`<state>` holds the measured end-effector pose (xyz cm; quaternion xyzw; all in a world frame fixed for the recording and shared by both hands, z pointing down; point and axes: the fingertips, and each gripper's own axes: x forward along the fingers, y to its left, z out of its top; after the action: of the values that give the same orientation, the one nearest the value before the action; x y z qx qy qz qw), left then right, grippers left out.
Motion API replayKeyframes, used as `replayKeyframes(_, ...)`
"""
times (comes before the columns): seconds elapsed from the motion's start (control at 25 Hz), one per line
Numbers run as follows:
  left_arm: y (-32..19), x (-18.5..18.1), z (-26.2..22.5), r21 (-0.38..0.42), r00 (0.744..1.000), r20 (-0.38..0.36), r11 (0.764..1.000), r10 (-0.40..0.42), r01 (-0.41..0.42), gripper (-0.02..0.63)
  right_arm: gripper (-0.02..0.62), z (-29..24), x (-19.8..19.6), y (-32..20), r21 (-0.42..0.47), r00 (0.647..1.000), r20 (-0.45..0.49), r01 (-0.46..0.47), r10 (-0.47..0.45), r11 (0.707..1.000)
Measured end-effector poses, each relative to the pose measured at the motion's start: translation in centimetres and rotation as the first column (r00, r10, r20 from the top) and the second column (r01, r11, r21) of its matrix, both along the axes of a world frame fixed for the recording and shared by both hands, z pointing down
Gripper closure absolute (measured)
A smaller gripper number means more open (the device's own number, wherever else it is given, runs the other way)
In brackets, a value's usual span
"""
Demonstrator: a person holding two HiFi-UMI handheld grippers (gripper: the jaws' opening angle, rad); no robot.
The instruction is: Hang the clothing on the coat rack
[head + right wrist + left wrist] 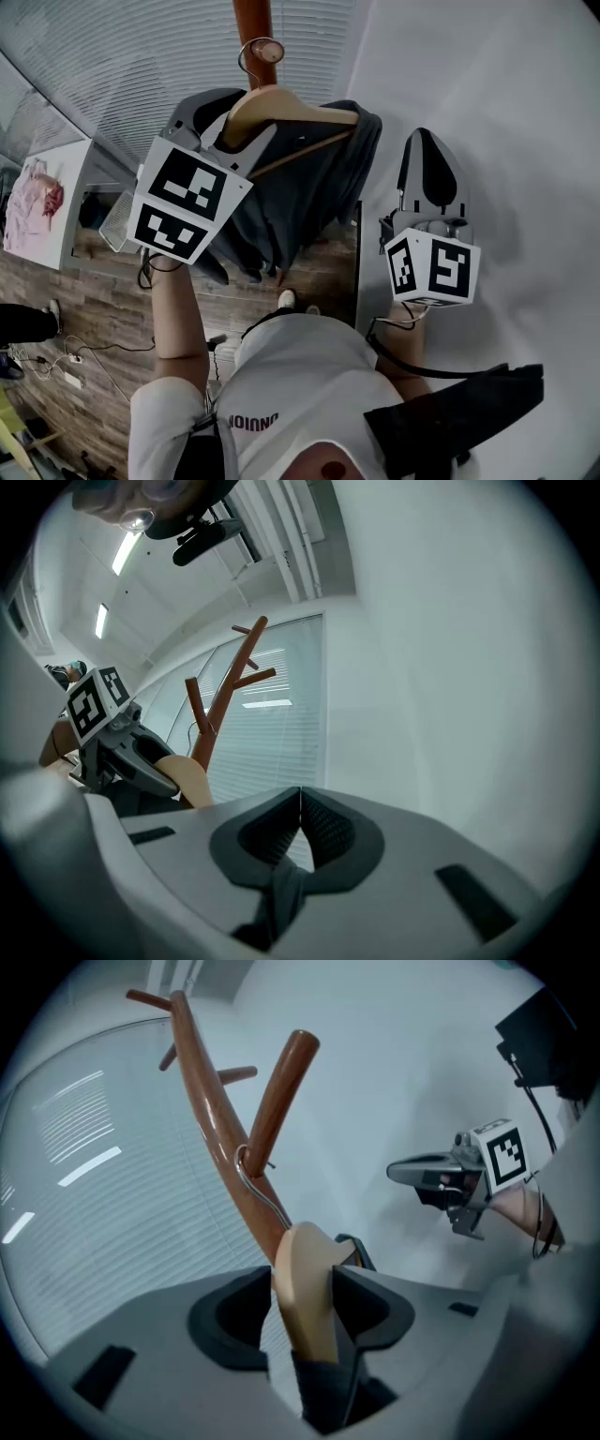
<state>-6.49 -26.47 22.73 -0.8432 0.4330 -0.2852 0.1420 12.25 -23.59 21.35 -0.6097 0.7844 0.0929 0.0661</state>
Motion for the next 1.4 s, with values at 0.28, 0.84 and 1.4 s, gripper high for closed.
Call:
replayKeyframes(0.28, 0.5, 0.2, 0.0, 0.008, 0.999, 0.023, 0.999, 0.034, -0.034, 0.39, 0.574, -0.1, -0.4, -0.5, 0.004, 1.0, -0.011, 0.011, -0.011, 1.0)
replayKeyframes(0.84, 3.0, -1.3, -6.3, 0.182, 0.979, -0.144, 0.976, 0.145, -0.118, 0.388, 0.575, -1.6, -2.9, -0.9, -0.004, 0.999, -0.027, 0.032, -0.032, 0.999)
replayKeyframes(1.4, 3.3, -2.3, -7.1, 0.247, 0.96, -0.265, 0.969, 0.09, -0.023, 0.594, 0.575, -1.4, -3.2, -1.1, 0.019, 0.999, -0.029, 0.045, -0.045, 0.999)
